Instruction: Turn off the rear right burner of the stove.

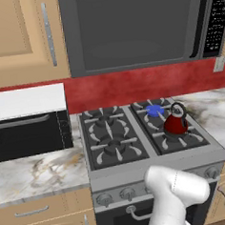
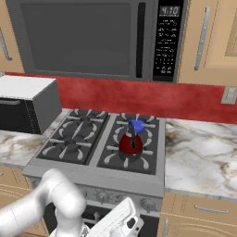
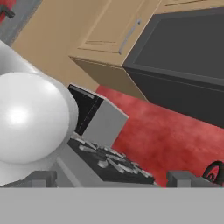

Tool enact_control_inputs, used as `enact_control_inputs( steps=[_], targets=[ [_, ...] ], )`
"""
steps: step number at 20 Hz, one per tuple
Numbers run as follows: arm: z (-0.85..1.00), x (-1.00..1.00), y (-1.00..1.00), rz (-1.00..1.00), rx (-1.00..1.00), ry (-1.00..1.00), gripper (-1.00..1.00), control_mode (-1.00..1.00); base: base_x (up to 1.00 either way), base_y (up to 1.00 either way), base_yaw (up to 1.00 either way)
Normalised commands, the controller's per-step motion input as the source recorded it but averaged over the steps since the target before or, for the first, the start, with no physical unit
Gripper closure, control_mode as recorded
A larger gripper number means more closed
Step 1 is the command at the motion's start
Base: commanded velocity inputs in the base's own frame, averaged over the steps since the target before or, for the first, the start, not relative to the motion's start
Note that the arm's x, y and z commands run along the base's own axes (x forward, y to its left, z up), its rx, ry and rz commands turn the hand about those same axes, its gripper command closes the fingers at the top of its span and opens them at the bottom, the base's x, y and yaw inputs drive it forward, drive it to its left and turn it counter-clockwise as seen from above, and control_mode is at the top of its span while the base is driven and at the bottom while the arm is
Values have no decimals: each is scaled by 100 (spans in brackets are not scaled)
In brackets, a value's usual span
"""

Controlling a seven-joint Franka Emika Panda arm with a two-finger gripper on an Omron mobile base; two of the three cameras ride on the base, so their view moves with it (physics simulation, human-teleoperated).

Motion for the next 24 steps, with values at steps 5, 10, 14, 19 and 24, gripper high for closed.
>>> enact_control_inputs(
  steps=[5,10,14,19,24],
  targets=[
    [-36,1,0,-5,6,-12,-100,-100,0,0,0],
    [-22,20,0,-9,3,-11,-100,-100,0,0,0],
    [-11,19,0,-11,0,-5,-100,-100,0,0,0],
    [-5,23,0,-11,0,-2,-100,-100,0,0,0],
    [-16,3,0,-12,0,-3,-100,-100,0,0,0]
  ],
)
